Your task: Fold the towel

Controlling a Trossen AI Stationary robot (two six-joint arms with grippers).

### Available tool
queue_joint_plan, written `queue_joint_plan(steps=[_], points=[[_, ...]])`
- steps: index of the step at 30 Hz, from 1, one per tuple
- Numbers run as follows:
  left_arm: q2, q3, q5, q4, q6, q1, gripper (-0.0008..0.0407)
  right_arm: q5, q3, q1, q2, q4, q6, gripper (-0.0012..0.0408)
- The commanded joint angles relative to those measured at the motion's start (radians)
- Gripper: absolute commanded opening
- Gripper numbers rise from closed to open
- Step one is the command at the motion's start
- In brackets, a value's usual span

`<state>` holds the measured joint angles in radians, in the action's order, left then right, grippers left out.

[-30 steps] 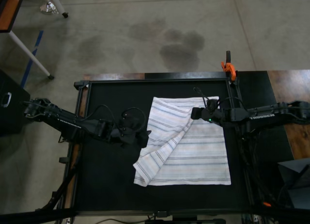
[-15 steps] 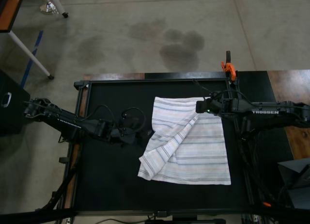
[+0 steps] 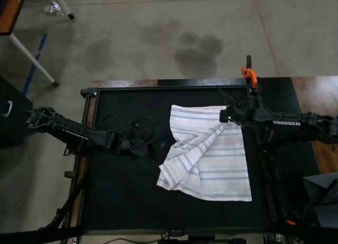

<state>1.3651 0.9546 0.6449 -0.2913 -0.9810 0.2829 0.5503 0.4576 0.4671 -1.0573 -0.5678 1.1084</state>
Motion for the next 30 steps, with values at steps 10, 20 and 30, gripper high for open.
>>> queue_joint_plan(steps=[10, 20, 30], points=[[0.000, 0.000, -0.001, 0.000, -0.003, 0.000, 0.0297, 0.002, -0.039, 0.112, -0.001, 0.082, -0.078, 0.0001], [0.000, 0.000, -0.001, 0.000, -0.004, 0.000, 0.0297, 0.002, -0.040, 0.171, -0.001, 0.074, -0.085, 0.0000], [0.000, 0.000, -0.001, 0.000, -0.004, 0.000, 0.0297, 0.002, -0.040, 0.189, -0.001, 0.063, -0.094, 0.0040]])
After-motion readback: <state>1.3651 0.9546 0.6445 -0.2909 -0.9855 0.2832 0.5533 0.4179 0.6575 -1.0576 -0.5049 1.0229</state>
